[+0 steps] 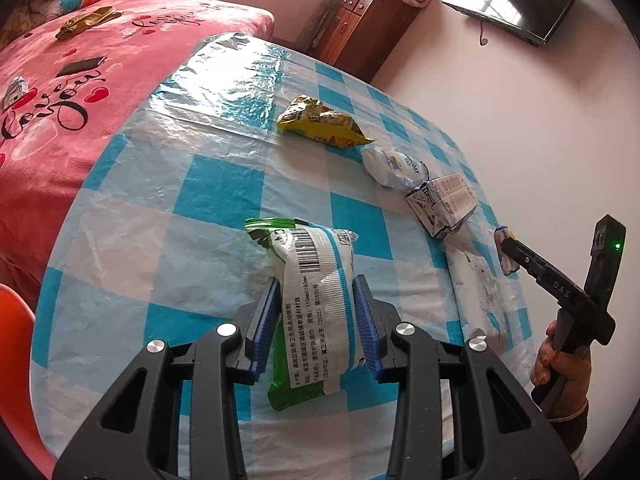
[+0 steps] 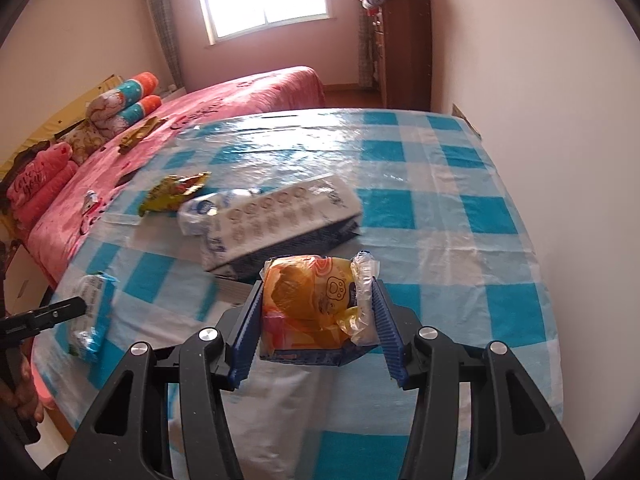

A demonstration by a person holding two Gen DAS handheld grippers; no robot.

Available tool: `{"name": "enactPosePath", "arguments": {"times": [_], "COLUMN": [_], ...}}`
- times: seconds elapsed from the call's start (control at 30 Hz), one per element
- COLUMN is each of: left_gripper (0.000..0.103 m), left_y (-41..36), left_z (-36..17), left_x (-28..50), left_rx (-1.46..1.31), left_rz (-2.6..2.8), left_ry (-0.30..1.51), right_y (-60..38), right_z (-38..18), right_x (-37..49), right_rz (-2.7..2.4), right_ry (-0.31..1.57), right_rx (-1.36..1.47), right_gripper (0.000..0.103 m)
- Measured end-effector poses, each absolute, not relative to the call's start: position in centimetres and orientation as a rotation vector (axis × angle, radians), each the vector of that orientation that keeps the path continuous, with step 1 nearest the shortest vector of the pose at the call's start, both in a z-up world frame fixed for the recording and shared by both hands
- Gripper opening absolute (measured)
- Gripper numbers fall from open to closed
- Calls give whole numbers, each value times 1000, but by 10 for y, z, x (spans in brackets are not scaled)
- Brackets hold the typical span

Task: Collect trash
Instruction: 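Carry both bags to the orange bucket and open both tools over it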

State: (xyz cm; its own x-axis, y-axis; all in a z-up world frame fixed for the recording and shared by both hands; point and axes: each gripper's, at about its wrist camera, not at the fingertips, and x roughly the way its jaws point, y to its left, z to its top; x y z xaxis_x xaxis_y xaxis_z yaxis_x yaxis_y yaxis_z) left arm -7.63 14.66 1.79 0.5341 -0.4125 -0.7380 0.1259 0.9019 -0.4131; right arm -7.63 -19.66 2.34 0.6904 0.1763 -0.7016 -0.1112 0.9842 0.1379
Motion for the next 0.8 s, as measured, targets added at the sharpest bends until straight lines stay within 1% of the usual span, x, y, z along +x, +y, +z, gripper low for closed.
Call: {"name": "enactPosePath", "arguments": {"times": [0.1, 0.17, 0.2, 0.27, 0.33, 0.47, 0.5, 0.53, 0.57, 0.7, 0.8], "left_gripper": [39, 43, 50, 56, 64, 66, 61, 51, 45, 38, 36], "left_y": [148, 147, 146, 142, 135, 120, 117, 112, 109, 105, 109], "left_z": [17, 15, 14, 14, 15, 15, 14, 14, 14, 16, 16], "left_x": [-78, -80, -80, -82, -82, -81, -81, -81, -81, -84, -87], "left_rx": [-331, -321, -310, -288, -250, -161, -134, -89, -54, -17, -45], "left_rz": [-340, -340, -335, -334, -335, -318, -310, -293, -278, -285, -293], "left_ry": [962, 972, 980, 975, 972, 955, 952, 948, 945, 918, 911], "right_y": [-184, -174, -170, -160, -151, -138, -135, -132, -131, -123, -115], "right_z": [27, 29, 29, 30, 30, 32, 32, 33, 33, 33, 34], "right_x": [-79, -81, -82, -83, -84, -86, -87, -87, -88, -89, -90], "right_rz": [183, 201, 210, 228, 245, 270, 276, 279, 281, 295, 326], "right_ry": [786, 786, 786, 788, 789, 789, 790, 790, 791, 793, 801], "right_rx": [70, 56, 51, 35, 21, 3, -3, -8, -11, -15, -5], "right_gripper": [53, 53, 53, 53, 53, 53, 53, 53, 53, 53, 53]}}
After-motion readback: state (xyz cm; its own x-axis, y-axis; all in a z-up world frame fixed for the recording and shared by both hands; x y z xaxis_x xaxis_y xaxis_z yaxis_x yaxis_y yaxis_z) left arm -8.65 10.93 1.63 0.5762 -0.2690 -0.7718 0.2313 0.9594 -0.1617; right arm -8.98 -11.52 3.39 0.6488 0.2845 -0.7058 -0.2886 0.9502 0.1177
